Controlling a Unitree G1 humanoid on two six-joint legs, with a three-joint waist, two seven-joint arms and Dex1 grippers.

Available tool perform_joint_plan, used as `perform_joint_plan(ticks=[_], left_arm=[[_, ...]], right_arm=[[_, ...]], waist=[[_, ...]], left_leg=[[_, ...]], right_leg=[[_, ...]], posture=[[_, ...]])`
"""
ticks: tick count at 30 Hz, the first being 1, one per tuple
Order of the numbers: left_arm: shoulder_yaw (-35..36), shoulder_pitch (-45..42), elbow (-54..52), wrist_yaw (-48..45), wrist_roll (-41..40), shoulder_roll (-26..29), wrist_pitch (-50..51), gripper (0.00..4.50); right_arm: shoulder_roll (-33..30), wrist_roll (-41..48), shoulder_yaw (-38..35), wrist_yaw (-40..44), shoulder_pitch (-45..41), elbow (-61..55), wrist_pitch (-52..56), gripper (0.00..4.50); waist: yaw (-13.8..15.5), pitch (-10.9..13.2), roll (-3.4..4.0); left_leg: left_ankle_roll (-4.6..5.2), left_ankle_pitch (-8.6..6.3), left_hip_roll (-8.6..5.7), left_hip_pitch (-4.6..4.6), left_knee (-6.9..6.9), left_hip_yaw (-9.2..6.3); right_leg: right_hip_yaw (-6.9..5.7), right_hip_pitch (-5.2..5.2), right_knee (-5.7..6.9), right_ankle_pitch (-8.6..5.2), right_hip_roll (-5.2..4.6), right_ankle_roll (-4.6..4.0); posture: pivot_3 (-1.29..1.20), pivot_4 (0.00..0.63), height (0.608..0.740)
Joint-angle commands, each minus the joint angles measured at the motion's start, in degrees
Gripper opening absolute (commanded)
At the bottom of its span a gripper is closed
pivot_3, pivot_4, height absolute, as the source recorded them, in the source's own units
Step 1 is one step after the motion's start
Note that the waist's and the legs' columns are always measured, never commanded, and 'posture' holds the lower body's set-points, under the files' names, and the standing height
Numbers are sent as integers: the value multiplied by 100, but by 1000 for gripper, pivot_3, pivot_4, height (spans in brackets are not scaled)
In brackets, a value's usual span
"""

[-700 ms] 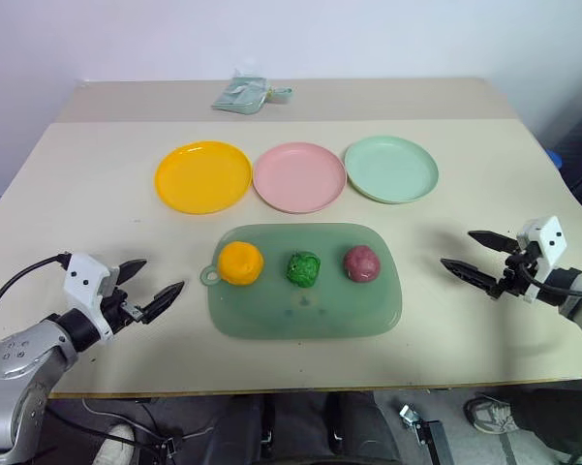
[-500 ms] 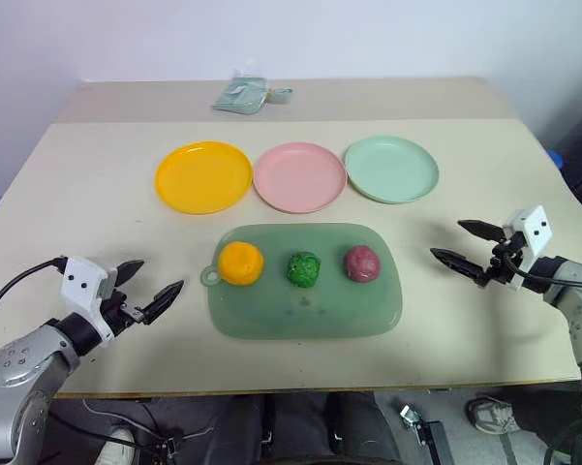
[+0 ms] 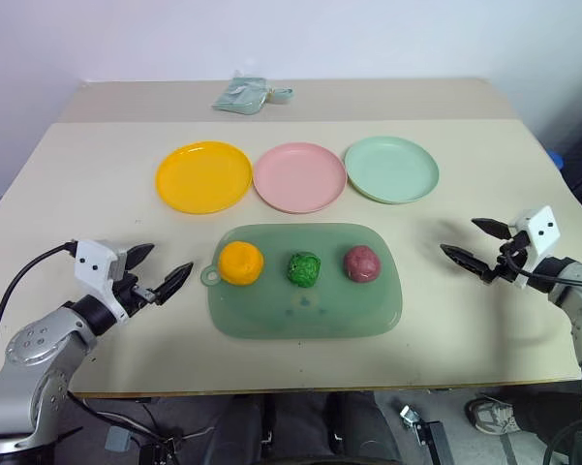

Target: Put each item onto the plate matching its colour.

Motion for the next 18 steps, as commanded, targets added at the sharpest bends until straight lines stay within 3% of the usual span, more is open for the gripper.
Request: perform_joint_plan(ticks=[1,8,13,18], left_arm=[[-27,-369,118,-254,-337,77,136,4500],[-797,-1008,86,-1313,-507,496,317,4500],[-1893,-1766,548,-1806,231,683,66,4500],[-2354,-2280,1157,-1905,675,550,-123,4500]], right_arm=[[1,317,-332,-21,345,-740,220,4462],[-156,1323,-750,117,1372,-2822,1433,4462],[-112,1647,-686,35,1981,-3984,2022,4462],[83,1655,-514,-305,2137,-4556,2218,4462]], waist=[[10,0,0],[100,-1,1],[136,-1,-2],[110,-1,-2]], left_leg=[[0,0,0,0,1,0],[-1,1,2,3,3,0],[0,1,0,8,10,-5],[1,1,1,8,10,-4]], right_leg=[[-1,1,0,0,1,0],[-1,4,2,1,4,1],[-2,18,0,1,5,1],[-1,15,1,0,8,1]], posture=[[0,150,740],[0,150,740],[0,150,740],[0,150,740]])
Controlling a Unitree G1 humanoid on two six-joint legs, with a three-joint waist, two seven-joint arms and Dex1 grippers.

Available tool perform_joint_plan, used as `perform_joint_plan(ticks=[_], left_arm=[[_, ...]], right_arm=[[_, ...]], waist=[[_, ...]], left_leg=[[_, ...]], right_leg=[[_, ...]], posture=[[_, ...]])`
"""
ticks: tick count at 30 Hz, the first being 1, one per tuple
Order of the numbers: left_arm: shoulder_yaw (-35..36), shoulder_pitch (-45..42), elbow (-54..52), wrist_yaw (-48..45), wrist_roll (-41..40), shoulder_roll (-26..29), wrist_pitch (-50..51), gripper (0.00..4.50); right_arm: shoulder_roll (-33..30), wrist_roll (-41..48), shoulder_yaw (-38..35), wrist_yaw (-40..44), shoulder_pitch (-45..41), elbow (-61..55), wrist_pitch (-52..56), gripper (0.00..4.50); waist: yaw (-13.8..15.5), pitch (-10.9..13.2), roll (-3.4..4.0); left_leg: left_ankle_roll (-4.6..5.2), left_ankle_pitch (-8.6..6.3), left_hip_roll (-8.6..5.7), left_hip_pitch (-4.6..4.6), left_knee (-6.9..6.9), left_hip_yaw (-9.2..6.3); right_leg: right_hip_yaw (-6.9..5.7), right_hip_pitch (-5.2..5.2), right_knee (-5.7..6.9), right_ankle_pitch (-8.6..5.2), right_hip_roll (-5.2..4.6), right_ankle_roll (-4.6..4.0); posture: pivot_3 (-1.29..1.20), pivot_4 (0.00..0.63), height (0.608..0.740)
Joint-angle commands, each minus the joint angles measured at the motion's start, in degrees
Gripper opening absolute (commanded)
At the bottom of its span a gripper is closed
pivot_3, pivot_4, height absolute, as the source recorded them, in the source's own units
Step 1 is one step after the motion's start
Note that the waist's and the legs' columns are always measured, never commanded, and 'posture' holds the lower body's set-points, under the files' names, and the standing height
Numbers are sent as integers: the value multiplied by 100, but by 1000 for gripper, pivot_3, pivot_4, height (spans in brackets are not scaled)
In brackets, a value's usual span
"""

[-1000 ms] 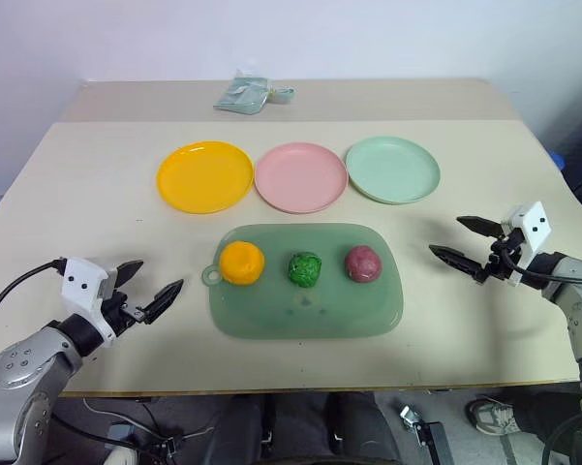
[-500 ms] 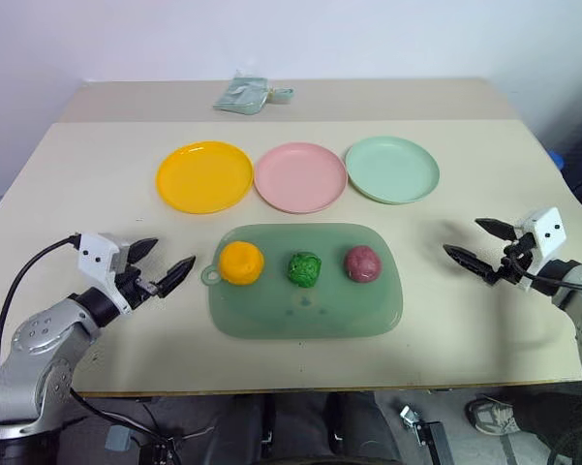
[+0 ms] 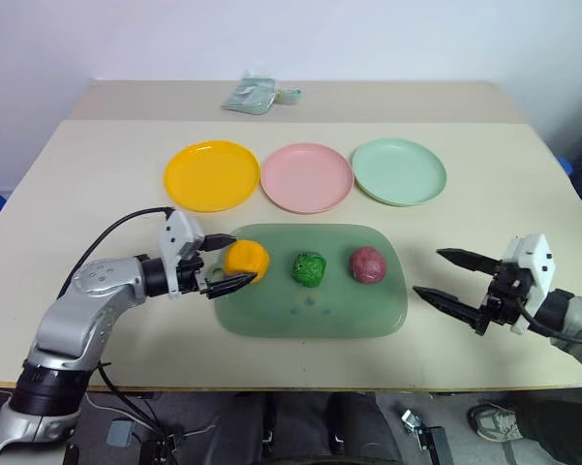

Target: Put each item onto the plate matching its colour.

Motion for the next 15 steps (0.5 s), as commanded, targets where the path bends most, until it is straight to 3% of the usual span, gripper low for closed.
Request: perform_joint_plan(ticks=[1,5,9,12,15], left_arm=[[-209,-219,285,-81,319,-36,-208,4241],[-243,-320,447,-78,442,-103,-281,3047],[109,-561,694,309,424,-319,-369,3038],[713,-1196,1472,1471,671,-739,-728,3038],[665,-1889,2570,2594,1474,-804,-956,3038]], right_arm=[[123,85,22,-244,36,-410,62,4496],[246,48,82,-439,68,-566,74,4500],[326,-42,202,-556,18,-543,-2,4500],[389,-120,286,-597,-126,-412,-108,4500],[419,-189,379,-599,-288,-252,-171,4500]], waist=[[-3,0,0],[6,0,0],[17,-1,-1],[16,5,-9],[12,7,-14]], left_leg=[[0,0,0,0,0,0],[1,1,1,0,0,1],[3,0,0,0,6,-3],[4,0,1,-3,21,-10],[8,-3,0,-9,41,-15]], right_leg=[[0,-1,0,0,1,0],[0,0,0,0,2,0],[-1,5,1,0,1,0],[-3,6,12,0,4,1],[-9,6,25,0,8,2]], posture=[[0,150,740],[0,150,740],[0,150,740],[0,150,740],[0,150,740]])
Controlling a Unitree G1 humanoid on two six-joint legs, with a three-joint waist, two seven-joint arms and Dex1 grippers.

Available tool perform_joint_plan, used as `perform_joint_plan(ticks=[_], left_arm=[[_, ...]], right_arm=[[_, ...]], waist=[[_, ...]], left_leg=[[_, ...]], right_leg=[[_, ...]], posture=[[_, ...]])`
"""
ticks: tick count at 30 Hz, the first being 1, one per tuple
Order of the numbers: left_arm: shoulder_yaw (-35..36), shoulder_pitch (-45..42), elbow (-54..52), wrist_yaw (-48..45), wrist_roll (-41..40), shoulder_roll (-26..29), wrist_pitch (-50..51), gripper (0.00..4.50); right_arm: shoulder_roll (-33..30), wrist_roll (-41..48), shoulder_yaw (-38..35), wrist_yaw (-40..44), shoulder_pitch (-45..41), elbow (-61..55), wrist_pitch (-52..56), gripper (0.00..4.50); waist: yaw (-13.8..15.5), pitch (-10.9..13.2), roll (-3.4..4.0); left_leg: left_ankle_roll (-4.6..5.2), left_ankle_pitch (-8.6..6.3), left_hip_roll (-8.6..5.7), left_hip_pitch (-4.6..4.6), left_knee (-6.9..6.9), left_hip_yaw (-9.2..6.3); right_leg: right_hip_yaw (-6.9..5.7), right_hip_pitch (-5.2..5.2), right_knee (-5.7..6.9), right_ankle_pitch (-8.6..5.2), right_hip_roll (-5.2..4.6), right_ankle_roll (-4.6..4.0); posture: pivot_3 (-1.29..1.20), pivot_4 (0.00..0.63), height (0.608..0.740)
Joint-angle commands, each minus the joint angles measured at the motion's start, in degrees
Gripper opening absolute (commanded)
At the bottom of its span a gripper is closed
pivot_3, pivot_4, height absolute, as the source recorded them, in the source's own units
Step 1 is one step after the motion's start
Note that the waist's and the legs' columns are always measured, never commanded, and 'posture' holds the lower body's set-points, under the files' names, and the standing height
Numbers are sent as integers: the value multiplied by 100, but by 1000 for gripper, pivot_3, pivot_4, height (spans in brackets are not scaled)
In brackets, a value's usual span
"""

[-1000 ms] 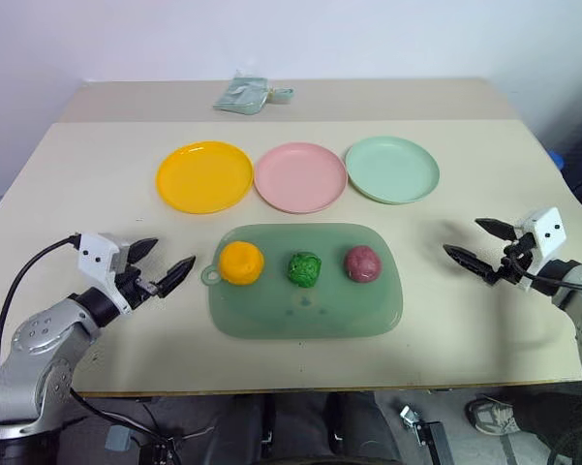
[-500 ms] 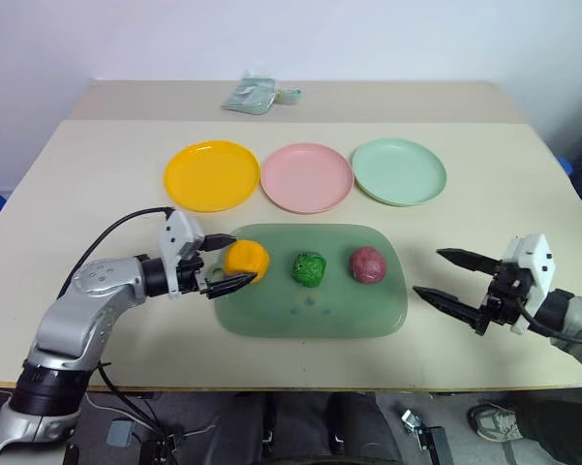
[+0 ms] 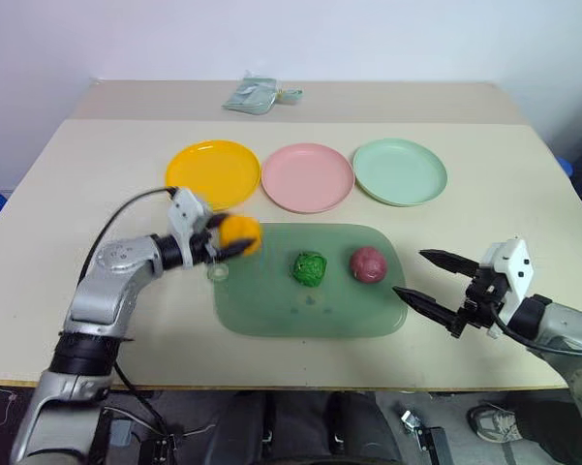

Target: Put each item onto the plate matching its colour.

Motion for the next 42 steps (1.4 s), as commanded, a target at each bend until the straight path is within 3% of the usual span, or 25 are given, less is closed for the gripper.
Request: perform_joint_plan(ticks=[1,7,10,15,18,20,24,28,33,36,39,42], left_arm=[[276,-676,1021,1183,716,-26,-344,3038],[393,-1786,2946,1388,785,-535,-910,3038],[389,-2146,3818,1411,912,-578,-1216,4417],[372,-2412,4276,1407,1098,-506,-1873,4467],[610,-2142,3602,1259,902,-348,-2212,4467],[680,-1652,2690,673,559,-268,-2189,4467],[336,88,-133,-959,-497,103,-1221,4467],[-220,1569,-2059,-1750,-754,665,-606,4467],[-355,2365,-3064,-1667,-1049,783,46,4467],[-332,2498,-3313,-1599,-1112,800,256,4500],[-308,2532,-3384,-1588,-1125,808,323,4500],[-287,2559,-3359,-1604,-1111,814,306,4500]], right_arm=[[41,-88,24,-10,-175,106,-180,4500],[107,-208,174,32,-438,314,-379,4500],[125,-192,198,-29,-534,317,-367,4500],[231,82,350,-262,-812,101,27,4500],[315,-249,1035,-486,-1190,-286,136,4500],[367,-526,1551,-596,-1452,-384,200,4500],[639,-1180,2385,-843,-2029,-54,151,4500],[663,-1693,3007,-740,-2381,227,168,4500],[770,-1966,3394,-686,-2627,555,386,4500],[863,-1980,3446,-681,-2701,521,517,3704],[926,-2004,3387,-717,-2769,418,533,2265],[996,-1907,3097,-805,-2987,365,547,2265]], waist=[[-7,-1,-1],[35,2,-7],[7,5,-15],[-16,5,-15],[-38,5,-15],[-66,5,-15],[-108,4,-13],[-59,3,-15],[-8,3,-14],[-23,3,-13],[-36,3,-13],[-33,3,-12]], left_leg=[[4,-2,-2,0,3,3],[19,-11,-8,-10,21,6],[19,-11,-7,-11,23,11],[18,-10,-4,-10,23,13],[16,-10,-1,-11,22,14],[12,-9,2,-14,20,18],[11,-9,-1,-15,19,23],[10,-9,-3,-16,29,18],[9,-9,-2,-14,27,14],[10,-9,-4,-14,28,13],[10,-9,-2,-14,25,15],[10,-9,-2,-14,24,17]], right_leg=[[0,1,2,0,0,1],[-4,2,3,-3,-3,6],[-4,2,2,2,-3,15],[-5,0,2,1,-3,17],[-4,-4,3,1,-3,17],[-2,-18,28,1,-4,17],[3,-27,36,0,-12,16],[2,-23,32,0,-14,15],[7,-22,25,-1,-14,12],[7,-21,26,-1,-14,11],[9,-28,29,-1,-11,10],[9,-29,29,-2,-10,10]], posture=[[0,150,740],[0,150,740],[0,150,740],[0,150,740],[0,150,740],[0,150,740],[0,150,740],[0,150,740],[0,150,740],[0,150,740],[0,150,740],[0,150,740]])
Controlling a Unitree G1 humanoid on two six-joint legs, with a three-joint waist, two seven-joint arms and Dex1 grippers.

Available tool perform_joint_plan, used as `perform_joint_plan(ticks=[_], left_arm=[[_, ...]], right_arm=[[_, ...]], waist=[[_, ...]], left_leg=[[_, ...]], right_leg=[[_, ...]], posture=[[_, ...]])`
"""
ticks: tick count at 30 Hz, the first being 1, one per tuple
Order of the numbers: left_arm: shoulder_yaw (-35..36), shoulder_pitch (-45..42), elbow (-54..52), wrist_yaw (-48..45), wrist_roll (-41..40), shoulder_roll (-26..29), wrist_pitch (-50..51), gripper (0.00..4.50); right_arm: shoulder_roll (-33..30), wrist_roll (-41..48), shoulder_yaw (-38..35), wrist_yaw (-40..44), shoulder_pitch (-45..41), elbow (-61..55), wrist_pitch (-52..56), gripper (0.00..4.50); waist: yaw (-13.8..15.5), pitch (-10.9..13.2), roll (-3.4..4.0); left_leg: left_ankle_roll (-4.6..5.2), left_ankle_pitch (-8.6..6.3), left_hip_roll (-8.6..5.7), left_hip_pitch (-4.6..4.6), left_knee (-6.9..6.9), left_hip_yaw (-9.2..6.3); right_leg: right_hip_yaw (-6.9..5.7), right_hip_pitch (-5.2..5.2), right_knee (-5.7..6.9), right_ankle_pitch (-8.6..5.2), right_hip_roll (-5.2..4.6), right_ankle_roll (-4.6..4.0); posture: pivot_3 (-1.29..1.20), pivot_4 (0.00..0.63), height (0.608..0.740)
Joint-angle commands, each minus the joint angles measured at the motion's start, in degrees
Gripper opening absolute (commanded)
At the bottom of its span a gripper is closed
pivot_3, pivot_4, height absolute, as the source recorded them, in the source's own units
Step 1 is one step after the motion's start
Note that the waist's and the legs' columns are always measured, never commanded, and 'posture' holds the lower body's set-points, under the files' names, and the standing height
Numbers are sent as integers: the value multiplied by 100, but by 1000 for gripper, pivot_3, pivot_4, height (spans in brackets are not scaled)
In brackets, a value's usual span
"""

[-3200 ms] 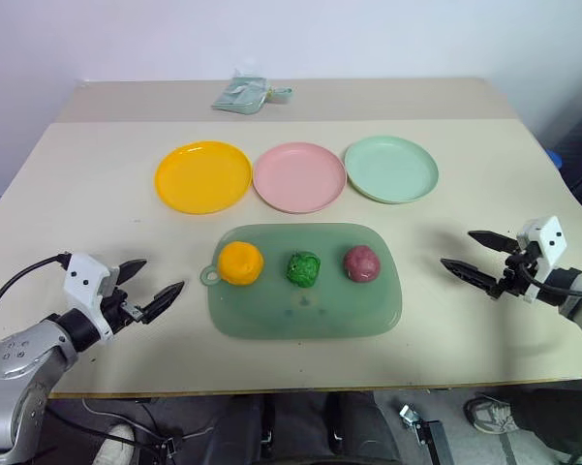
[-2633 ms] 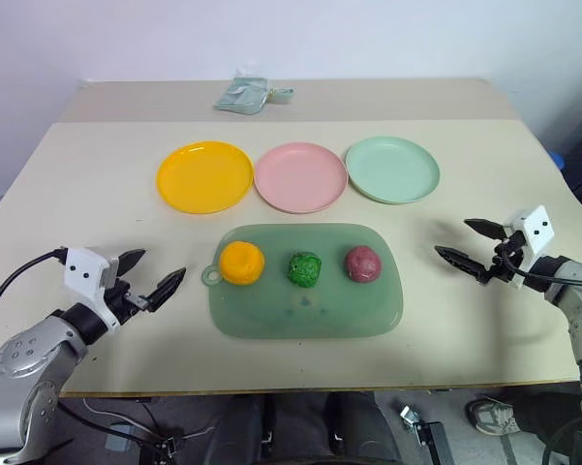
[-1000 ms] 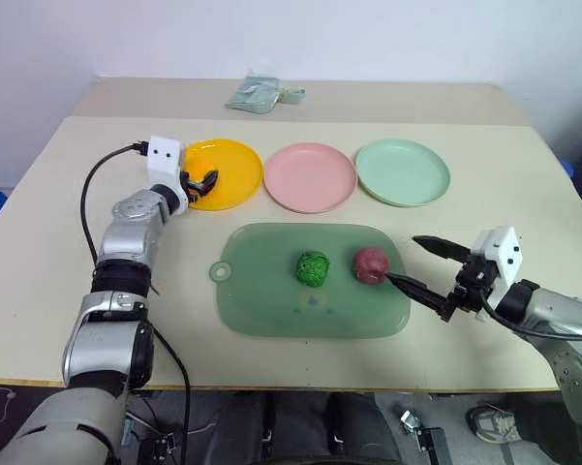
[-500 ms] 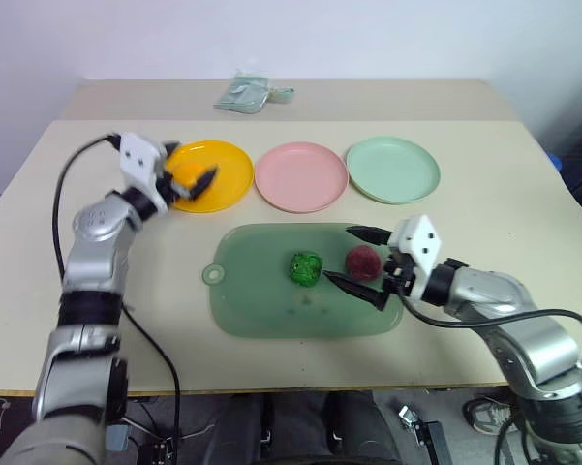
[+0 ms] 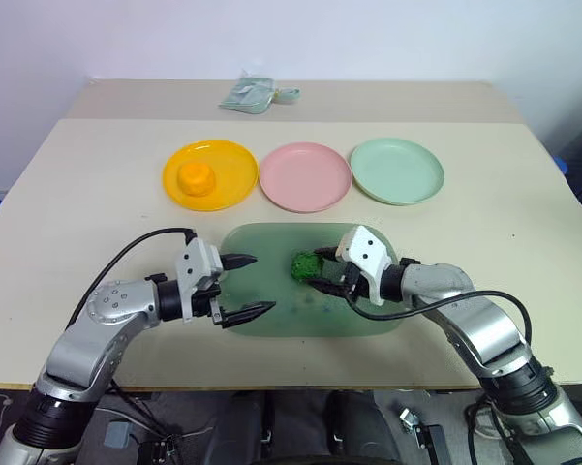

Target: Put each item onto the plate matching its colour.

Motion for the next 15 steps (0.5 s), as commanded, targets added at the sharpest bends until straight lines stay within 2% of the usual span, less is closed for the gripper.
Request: perform_joint_plan(ticks=[1,4,7,9,15], left_arm=[[150,41,-138,-19,-58,46,-37,4500],[167,59,-96,-20,-32,19,-87,4500],[186,141,-5,22,26,-99,-243,4500],[182,184,21,62,69,-168,-324,4500],[173,353,-28,172,174,-285,-457,4500]], right_arm=[[112,88,-443,-115,-338,-261,-23,2265],[244,16,-764,-406,-730,87,-29,2265],[423,-648,-1381,-1718,-1924,2130,-104,2265],[452,-933,-1494,-2198,-2389,3445,-437,2265],[748,-1130,-1939,-2641,-3508,6603,-2026,2265]], waist=[[8,0,0],[9,0,0],[-36,1,2],[13,0,0],[-120,3,6]], left_leg=[[0,0,0,0,0,1],[1,0,-1,0,1,0],[-1,1,-1,0,2,8],[-3,2,-3,1,2,9],[-4,4,-5,-2,-32,16]], right_leg=[[0,0,-1,0,0,0],[-1,1,-1,0,0,0],[3,-5,6,1,-1,0],[3,-8,12,0,-1,-1],[0,-13,9,-5,3,-10]], posture=[[0,150,740],[0,150,740],[0,150,740],[0,150,740],[0,150,740]])
